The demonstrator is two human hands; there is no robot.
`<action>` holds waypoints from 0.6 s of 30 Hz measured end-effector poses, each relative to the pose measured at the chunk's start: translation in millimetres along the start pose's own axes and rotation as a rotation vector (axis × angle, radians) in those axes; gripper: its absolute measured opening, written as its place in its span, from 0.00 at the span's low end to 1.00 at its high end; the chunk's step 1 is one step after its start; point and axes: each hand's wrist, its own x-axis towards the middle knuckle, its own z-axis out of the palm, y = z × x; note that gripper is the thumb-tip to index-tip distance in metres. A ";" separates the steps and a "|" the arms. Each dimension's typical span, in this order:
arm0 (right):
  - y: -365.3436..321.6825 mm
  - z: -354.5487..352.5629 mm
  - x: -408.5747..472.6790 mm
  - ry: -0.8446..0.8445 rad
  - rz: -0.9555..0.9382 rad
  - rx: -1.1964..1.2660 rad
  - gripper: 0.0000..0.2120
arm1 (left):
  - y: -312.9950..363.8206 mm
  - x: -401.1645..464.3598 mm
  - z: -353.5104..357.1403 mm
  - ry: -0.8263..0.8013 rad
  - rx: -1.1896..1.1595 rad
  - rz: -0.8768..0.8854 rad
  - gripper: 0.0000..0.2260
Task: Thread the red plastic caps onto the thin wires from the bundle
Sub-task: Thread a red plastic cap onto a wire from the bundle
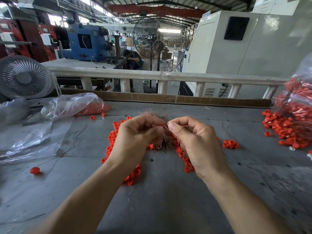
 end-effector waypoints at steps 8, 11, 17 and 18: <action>-2.7 -0.3 -2.8 -0.002 -0.051 -0.008 0.05 | 4.7 -2.6 2.8 -0.024 -0.082 0.009 0.13; -2.8 0.3 -3.3 -0.026 -0.066 -0.012 0.06 | 4.3 -2.8 1.8 -0.053 -0.077 0.002 0.12; -0.7 0.7 -3.1 -0.025 -0.073 -0.043 0.06 | 3.9 -2.4 0.3 -0.083 -0.138 -0.011 0.10; -0.5 0.6 -3.2 -0.022 -0.072 -0.044 0.06 | 3.8 -2.2 0.2 -0.086 -0.139 -0.013 0.11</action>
